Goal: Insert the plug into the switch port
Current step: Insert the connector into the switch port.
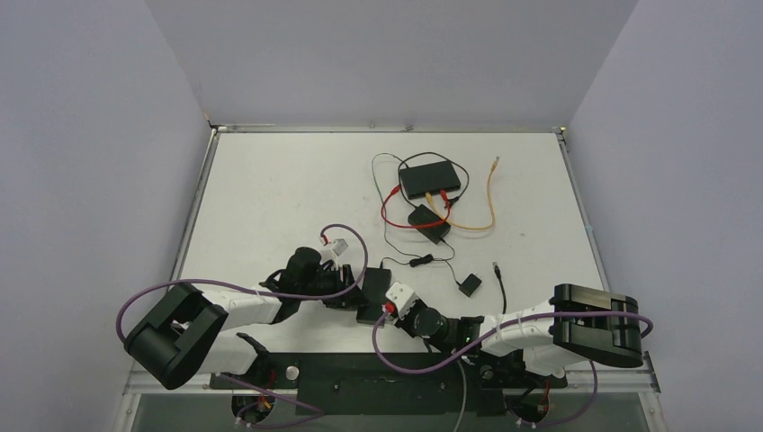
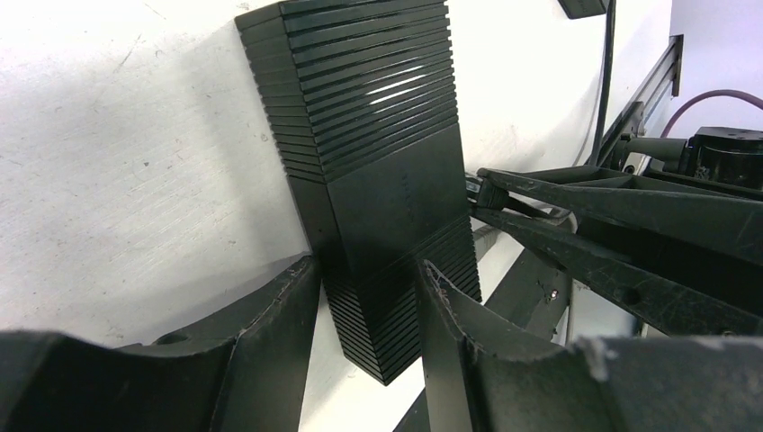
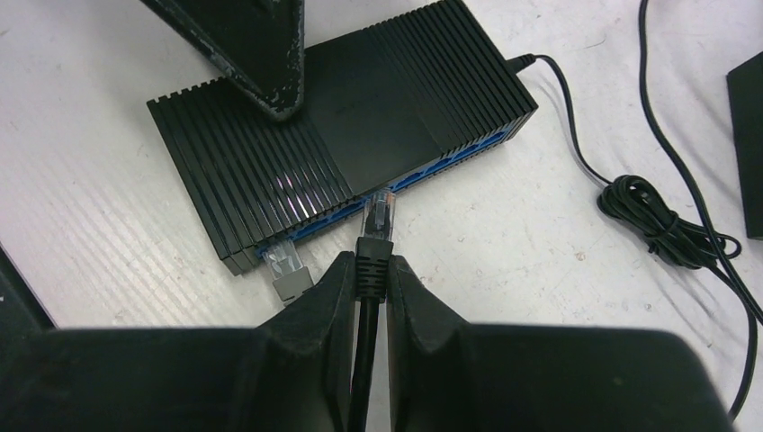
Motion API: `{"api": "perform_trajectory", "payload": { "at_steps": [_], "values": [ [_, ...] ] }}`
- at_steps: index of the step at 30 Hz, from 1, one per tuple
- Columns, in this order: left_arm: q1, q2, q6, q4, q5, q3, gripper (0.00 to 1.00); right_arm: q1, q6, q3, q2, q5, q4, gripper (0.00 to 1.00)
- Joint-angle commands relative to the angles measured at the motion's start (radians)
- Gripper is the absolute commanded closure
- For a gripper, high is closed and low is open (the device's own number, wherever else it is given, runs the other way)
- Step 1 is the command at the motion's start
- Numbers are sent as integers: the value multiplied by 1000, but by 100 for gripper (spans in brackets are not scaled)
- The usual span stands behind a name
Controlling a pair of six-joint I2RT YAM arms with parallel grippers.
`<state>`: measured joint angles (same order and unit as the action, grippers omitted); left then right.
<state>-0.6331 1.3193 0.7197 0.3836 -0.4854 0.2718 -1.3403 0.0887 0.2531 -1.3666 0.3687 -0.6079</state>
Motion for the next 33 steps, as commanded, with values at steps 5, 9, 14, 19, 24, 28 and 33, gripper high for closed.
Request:
{"api": "perform_trajectory", "payload": {
  "at_steps": [5,9,14,19,24,28,33],
  "values": [
    [-27,-30,-26,6,-121,55,60,-35,-21,128,-31,-257,-5,100],
    [-28,-62,-32,-18,-122,52,60,-48,-34,142,-38,-285,6,100],
    [-28,-93,-24,-25,-119,34,60,-55,-41,145,-36,-322,-15,100],
    [-28,-109,-26,-30,-111,18,60,-61,-41,157,-47,-347,-31,100],
    [-28,-114,-31,-38,-97,7,60,-78,-32,157,-57,-350,-56,100],
    [-27,-116,-35,-45,-88,7,60,-90,-32,153,-51,-344,-56,100],
    [-24,-120,-44,-68,-76,15,59,-100,-32,142,-30,-322,-54,100]
  ]
}}
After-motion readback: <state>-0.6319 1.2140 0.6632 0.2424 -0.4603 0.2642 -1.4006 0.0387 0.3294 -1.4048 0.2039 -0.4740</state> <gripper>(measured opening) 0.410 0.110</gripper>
